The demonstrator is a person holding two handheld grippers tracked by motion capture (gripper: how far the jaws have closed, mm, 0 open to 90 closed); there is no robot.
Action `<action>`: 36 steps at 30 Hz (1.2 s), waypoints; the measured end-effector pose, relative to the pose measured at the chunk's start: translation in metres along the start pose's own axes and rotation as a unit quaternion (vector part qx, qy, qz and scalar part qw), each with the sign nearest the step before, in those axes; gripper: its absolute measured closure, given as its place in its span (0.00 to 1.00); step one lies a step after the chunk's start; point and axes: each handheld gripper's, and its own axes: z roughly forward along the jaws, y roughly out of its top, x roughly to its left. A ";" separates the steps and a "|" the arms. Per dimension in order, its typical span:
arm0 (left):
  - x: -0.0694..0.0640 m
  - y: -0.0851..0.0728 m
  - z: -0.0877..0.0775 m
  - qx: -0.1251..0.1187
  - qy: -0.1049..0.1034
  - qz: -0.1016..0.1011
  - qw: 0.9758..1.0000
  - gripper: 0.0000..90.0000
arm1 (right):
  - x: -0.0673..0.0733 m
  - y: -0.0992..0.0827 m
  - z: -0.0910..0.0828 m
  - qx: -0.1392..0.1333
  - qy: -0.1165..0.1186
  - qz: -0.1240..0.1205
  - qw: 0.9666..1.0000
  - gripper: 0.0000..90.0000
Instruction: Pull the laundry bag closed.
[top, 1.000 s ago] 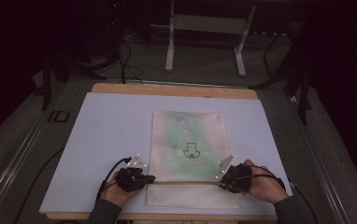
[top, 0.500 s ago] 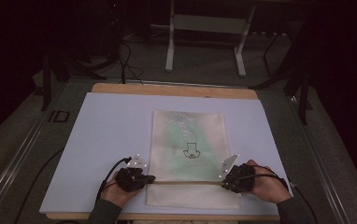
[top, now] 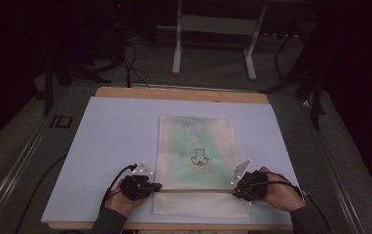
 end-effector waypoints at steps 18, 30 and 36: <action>0.001 0.000 0.000 -0.001 -0.002 -0.003 1.000 1.00 | -0.004 -0.013 -0.003 0.009 -0.005 0.014 1.000 0.91; 0.000 0.000 0.000 0.000 0.000 0.001 1.000 1.00 | -0.007 -0.021 -0.005 0.010 -0.002 0.028 1.000 0.91; 0.000 0.000 0.000 -0.001 0.001 0.000 1.000 1.00 | -0.009 -0.026 -0.005 0.007 -0.001 0.034 0.999 0.91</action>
